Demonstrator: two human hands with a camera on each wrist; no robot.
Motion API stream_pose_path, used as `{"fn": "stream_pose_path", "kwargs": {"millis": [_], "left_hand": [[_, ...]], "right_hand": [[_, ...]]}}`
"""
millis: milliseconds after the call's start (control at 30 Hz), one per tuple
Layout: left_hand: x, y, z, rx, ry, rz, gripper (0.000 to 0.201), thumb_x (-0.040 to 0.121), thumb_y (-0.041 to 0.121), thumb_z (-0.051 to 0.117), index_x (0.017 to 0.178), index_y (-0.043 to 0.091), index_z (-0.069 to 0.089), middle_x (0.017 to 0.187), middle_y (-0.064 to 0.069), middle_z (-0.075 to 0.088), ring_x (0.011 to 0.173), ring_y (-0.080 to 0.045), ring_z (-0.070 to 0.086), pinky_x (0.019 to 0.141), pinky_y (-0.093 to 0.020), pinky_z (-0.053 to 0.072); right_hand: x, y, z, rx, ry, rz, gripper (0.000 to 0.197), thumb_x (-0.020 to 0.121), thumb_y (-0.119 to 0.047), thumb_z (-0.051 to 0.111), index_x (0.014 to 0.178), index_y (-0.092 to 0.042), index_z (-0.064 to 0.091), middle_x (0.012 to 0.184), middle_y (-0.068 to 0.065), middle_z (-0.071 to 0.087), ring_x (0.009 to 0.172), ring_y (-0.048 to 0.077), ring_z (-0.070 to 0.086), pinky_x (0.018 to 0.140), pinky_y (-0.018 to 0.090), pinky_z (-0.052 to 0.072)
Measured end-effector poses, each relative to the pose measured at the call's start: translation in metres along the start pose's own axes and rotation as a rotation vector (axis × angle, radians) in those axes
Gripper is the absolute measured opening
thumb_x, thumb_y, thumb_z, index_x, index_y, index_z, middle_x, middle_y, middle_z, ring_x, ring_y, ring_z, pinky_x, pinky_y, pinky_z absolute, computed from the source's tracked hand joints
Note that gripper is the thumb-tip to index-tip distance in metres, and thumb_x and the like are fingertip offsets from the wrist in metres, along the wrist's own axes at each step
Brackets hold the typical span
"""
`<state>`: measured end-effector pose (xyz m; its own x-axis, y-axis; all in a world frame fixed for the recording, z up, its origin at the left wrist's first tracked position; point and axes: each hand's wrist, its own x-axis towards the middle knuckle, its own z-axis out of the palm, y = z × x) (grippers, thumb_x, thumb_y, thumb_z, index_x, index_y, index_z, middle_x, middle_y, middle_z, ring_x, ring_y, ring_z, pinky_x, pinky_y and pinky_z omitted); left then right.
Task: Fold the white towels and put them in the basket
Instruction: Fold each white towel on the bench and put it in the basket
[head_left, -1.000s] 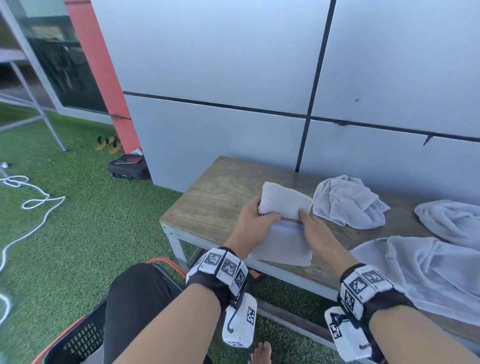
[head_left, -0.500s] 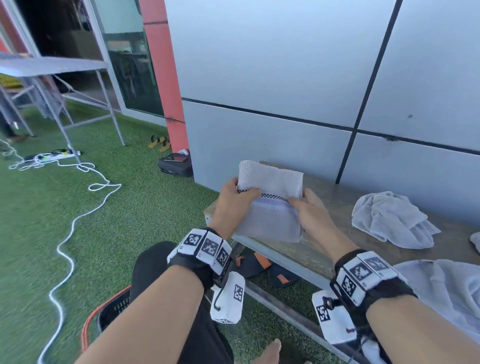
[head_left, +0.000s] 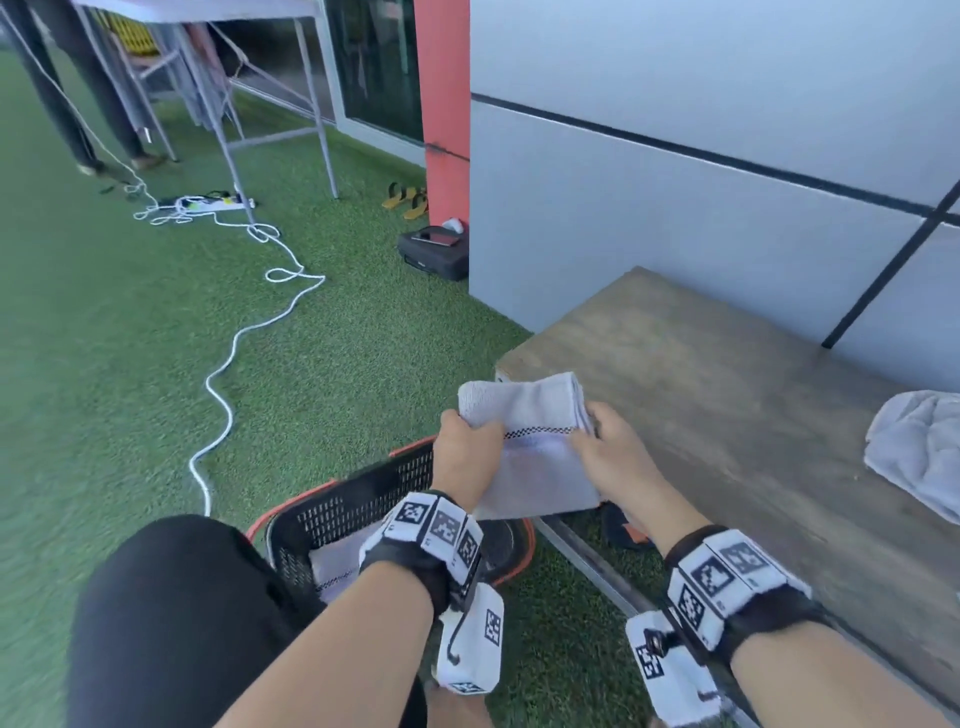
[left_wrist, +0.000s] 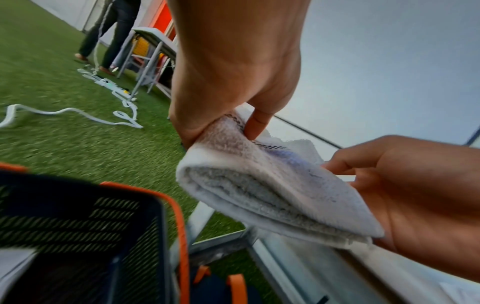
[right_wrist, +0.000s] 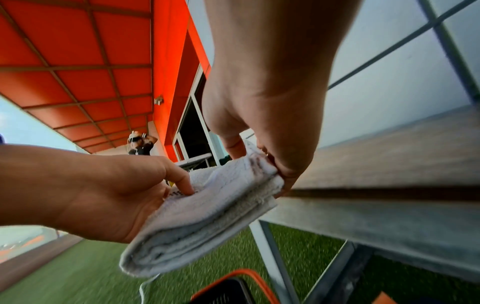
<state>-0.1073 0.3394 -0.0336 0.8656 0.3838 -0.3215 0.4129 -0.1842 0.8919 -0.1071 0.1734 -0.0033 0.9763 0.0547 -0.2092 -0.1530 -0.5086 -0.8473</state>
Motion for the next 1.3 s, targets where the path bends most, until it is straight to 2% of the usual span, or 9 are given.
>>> {"fn": "stream_pose_path", "kwargs": {"millis": [100,167,400,500,600,867,1067,1200,1300], "left_hand": [[0.024,-0.043,-0.006,0.035,0.015,-0.139,0.041,0.092,0.025,0.057,0.125,0.005,0.043,0.1,-0.004,0.054,0.093,-0.024,0.055,0.078,-0.033,0.043],[0.039,-0.07,-0.009,0.069,0.01,-0.229,0.046,0.093,0.028,0.057,0.127,0.002,0.04,0.095,-0.003,0.055,0.085,-0.019,0.058,0.067,-0.033,0.046],[0.08,-0.15,-0.015,0.154,0.002,-0.525,0.038,0.095,0.016,0.055,0.108,-0.011,0.032,0.099,-0.013,0.044,0.089,-0.023,0.049,0.086,-0.026,0.038],[0.088,-0.174,-0.018,0.142,-0.001,-0.574,0.068,0.09,0.018,0.06,0.14,0.009,0.013,0.121,-0.019,0.052,0.114,-0.037,0.055,0.1,-0.045,0.046],[0.105,-0.197,-0.022,0.234,0.002,-0.54,0.037,0.091,0.016,0.058,0.122,0.013,0.038,0.119,-0.016,0.06,0.109,-0.035,0.06,0.095,-0.043,0.049],[0.145,-0.236,-0.013,0.229,-0.034,-0.597,0.03,0.087,0.002,0.055,0.11,0.016,0.068,0.112,-0.009,0.069,0.106,-0.029,0.067,0.088,-0.036,0.055],[0.169,-0.25,-0.007,0.144,-0.005,-0.616,0.038,0.09,-0.001,0.053,0.123,0.01,0.067,0.12,-0.013,0.068,0.112,-0.031,0.065,0.085,-0.032,0.054],[0.173,-0.256,-0.006,0.163,-0.036,-0.66,0.04,0.092,0.001,0.055,0.131,0.01,0.062,0.12,-0.017,0.067,0.113,-0.034,0.065,0.06,-0.026,0.054],[0.173,-0.261,-0.002,0.188,-0.055,-0.657,0.045,0.091,0.0,0.056,0.135,0.01,0.058,0.123,-0.019,0.066,0.112,-0.036,0.065,0.071,-0.032,0.054]], "right_hand": [[0.02,0.017,0.036,-0.075,-0.094,0.048,0.033,0.094,-0.018,0.052,0.124,-0.028,0.045,0.113,-0.001,0.063,0.099,0.021,0.062,0.087,0.04,0.049],[0.034,0.028,0.059,-0.124,-0.146,0.049,0.038,0.094,-0.017,0.054,0.127,-0.03,0.04,0.113,0.0,0.062,0.093,0.022,0.063,0.08,0.037,0.049],[0.064,0.06,0.131,-0.35,-0.341,-0.057,0.047,0.094,-0.008,0.05,0.128,-0.037,0.033,0.076,0.007,0.056,0.06,0.023,0.054,0.055,0.034,0.036],[0.072,0.073,0.159,-0.451,-0.43,-0.094,0.032,0.096,-0.006,0.046,0.113,-0.032,0.04,0.083,0.005,0.053,0.07,0.023,0.052,0.059,0.034,0.038],[0.088,0.085,0.184,-0.471,-0.476,-0.053,0.023,0.095,-0.006,0.047,0.101,-0.028,0.05,0.105,0.006,0.054,0.087,0.025,0.055,0.076,0.039,0.047],[0.127,0.12,0.225,-0.501,-0.61,0.107,0.046,0.097,-0.013,0.048,0.142,-0.016,0.047,0.14,0.013,0.043,0.123,0.031,0.051,0.103,0.035,0.042],[0.143,0.137,0.247,-0.52,-0.668,0.121,0.053,0.098,-0.017,0.047,0.15,-0.011,0.038,0.149,0.015,0.034,0.133,0.033,0.043,0.109,0.038,0.037],[0.152,0.148,0.255,-0.522,-0.677,0.171,0.056,0.096,-0.016,0.045,0.15,-0.006,0.033,0.161,0.013,0.018,0.144,0.032,0.032,0.116,0.04,0.031],[0.156,0.152,0.257,-0.517,-0.706,0.195,0.061,0.098,-0.017,0.044,0.155,-0.007,0.024,0.166,0.011,0.008,0.151,0.029,0.019,0.121,0.039,0.021]]}}
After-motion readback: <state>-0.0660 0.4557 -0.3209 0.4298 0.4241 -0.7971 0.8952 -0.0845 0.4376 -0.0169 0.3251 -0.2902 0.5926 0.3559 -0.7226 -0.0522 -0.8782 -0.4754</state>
